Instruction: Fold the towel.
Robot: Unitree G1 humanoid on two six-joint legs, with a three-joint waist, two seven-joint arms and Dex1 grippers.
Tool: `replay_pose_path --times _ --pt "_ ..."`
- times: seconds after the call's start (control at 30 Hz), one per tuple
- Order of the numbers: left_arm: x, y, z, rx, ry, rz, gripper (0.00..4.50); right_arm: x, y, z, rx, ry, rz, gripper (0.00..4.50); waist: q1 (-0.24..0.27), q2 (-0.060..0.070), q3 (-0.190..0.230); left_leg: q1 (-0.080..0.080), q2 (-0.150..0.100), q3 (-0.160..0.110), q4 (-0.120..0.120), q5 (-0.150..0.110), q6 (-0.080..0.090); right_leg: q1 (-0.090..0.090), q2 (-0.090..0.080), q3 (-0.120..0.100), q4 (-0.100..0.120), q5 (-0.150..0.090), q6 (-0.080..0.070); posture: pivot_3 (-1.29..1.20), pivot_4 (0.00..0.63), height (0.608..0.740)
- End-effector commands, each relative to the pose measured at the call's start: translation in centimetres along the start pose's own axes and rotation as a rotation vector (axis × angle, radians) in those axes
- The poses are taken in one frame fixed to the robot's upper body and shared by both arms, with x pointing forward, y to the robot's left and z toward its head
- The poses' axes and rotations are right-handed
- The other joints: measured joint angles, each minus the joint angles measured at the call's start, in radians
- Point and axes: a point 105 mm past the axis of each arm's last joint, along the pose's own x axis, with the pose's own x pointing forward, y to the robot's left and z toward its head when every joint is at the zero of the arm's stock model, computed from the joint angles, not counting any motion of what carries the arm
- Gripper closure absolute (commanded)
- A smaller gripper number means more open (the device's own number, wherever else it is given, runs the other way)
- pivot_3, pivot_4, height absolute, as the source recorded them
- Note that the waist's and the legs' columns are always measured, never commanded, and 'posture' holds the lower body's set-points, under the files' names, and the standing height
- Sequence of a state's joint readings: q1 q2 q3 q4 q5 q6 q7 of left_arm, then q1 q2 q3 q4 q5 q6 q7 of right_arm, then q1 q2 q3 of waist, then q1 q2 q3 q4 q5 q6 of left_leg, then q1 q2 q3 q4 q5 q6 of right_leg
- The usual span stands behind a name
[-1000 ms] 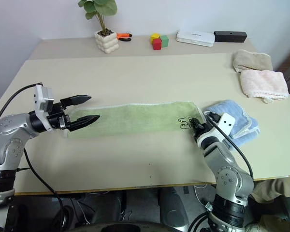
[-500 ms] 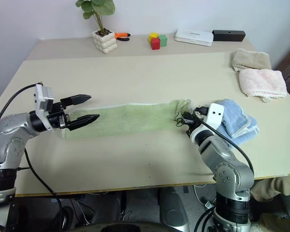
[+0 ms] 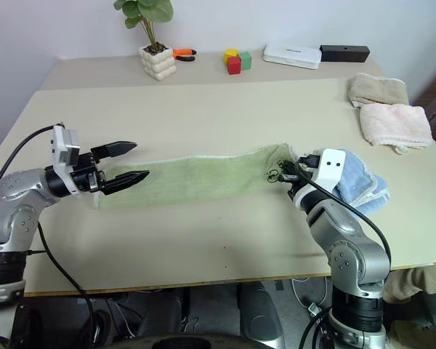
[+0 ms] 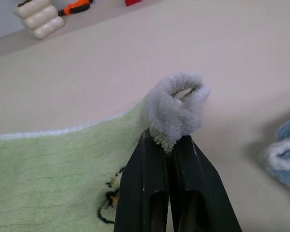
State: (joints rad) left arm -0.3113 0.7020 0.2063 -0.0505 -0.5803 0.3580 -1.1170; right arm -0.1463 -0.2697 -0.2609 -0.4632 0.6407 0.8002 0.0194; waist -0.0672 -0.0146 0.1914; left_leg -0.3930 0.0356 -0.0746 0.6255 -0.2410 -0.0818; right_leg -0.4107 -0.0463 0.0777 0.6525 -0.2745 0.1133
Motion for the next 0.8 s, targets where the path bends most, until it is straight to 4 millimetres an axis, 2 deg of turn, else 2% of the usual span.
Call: replay_pose_path --times 0.03,0.1,0.27,0.43,0.8 --pt "0.1 -0.1 0.9 0.036 -0.029 -0.009 0.0 -0.3 0.0 1.5 -0.065 -0.04 0.035 4.4 0.0 0.0 0.0 0.0 0.0 0.0 0.0 0.0 0.0 0.0 0.0 0.0 0.0 0.0 0.0 0.0 0.15 0.74" --pt "0.1 -0.2 0.8 0.036 -0.027 -0.013 0.0 -0.4 -0.7 1.7 -0.063 -0.041 0.013 4.4 0.0 0.0 0.0 0.0 0.0 0.0 0.0 0.0 0.0 0.0 0.0 0.0 -0.001 0.0 0.0 0.0 0.15 0.74" --pt "0.1 -0.3 0.7 0.032 -0.024 -0.019 0.0 -0.9 -0.7 2.1 -0.122 -0.039 0.051 4.4 0.001 0.0 0.0 0.0 0.0 0.0 0.0 0.0 0.0 0.0 0.0 0.0 -0.001 0.0 0.0 0.0 0.15 0.74" --pt "0.4 -0.3 0.6 0.03 -0.026 -0.03 0.0 -1.2 -1.5 2.0 -0.169 -0.02 0.035 4.4 0.001 0.0 0.0 0.0 0.0 0.0 0.0 0.0 0.0 0.0 0.0 0.0 -0.001 0.0 0.0 0.0 0.15 0.74" --pt "1.1 -0.2 0.5 0.027 -0.031 -0.055 0.0 -1.2 -0.4 1.7 -0.206 -0.018 0.068 4.4 0.001 0.0 0.0 0.0 0.0 0.0 0.0 0.0 0.0 0.0 0.0 0.0 -0.002 0.0 0.0 0.0 0.15 0.74"
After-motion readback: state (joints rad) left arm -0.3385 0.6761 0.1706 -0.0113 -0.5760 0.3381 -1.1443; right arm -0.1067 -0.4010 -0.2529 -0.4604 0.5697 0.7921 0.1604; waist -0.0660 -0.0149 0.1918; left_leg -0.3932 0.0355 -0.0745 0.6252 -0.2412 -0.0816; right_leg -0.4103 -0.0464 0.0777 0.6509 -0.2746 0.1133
